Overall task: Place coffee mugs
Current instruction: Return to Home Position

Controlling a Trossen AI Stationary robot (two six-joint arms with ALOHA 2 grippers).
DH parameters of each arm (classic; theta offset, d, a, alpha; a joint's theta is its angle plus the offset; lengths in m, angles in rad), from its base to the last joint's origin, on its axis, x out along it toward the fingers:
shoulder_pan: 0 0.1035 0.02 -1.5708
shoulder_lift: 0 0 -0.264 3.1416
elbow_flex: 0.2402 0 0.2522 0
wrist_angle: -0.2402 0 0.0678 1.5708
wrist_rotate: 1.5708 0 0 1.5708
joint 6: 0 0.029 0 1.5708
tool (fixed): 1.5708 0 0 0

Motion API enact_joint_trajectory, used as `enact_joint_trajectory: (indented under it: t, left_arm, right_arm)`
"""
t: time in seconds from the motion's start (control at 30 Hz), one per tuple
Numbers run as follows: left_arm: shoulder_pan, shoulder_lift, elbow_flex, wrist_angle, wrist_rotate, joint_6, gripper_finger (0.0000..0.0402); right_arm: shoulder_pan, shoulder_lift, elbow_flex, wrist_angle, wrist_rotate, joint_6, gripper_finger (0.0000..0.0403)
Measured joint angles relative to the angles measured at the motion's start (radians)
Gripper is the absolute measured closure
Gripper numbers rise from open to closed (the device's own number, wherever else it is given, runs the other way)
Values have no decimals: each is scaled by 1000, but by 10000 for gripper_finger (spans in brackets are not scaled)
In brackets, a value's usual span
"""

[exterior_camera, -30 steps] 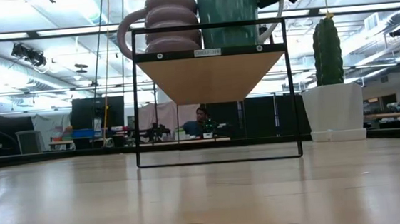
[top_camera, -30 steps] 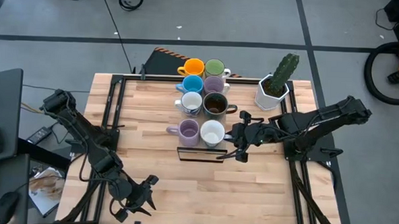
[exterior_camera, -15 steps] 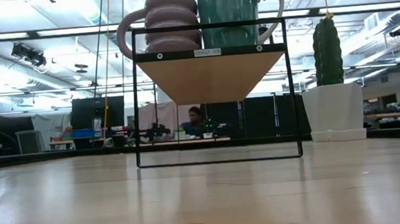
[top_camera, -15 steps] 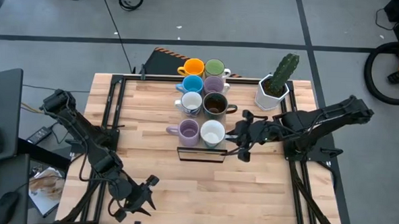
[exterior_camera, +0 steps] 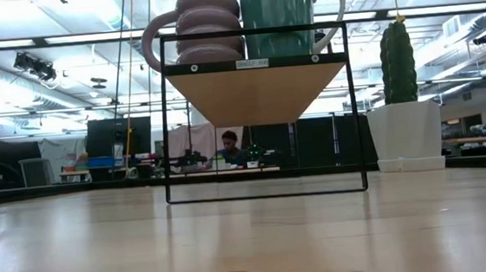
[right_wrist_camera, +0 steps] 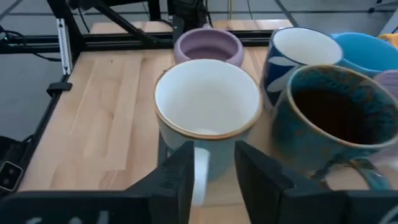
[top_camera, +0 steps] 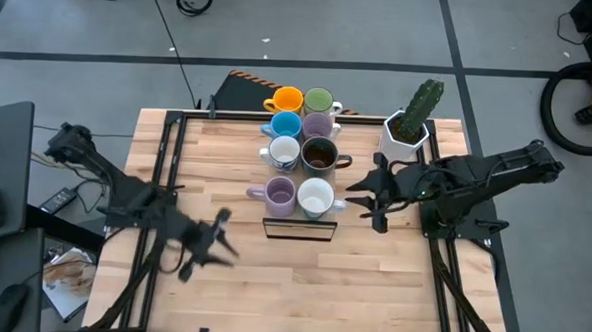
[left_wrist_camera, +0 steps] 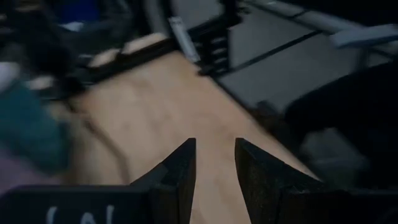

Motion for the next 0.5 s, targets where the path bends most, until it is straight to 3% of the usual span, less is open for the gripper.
enact_joint_trajectory:
  t: [0.27,0.5]
  left_arm:
    - [176,-116,-2,-164,62,68,285]
    - [267,-309,-201,-40,88,19,285]
  right_arm:
    - [-28,-68,-33,-47,44,-21,221]
    - [-41,-295,-351,247,56,-55,225]
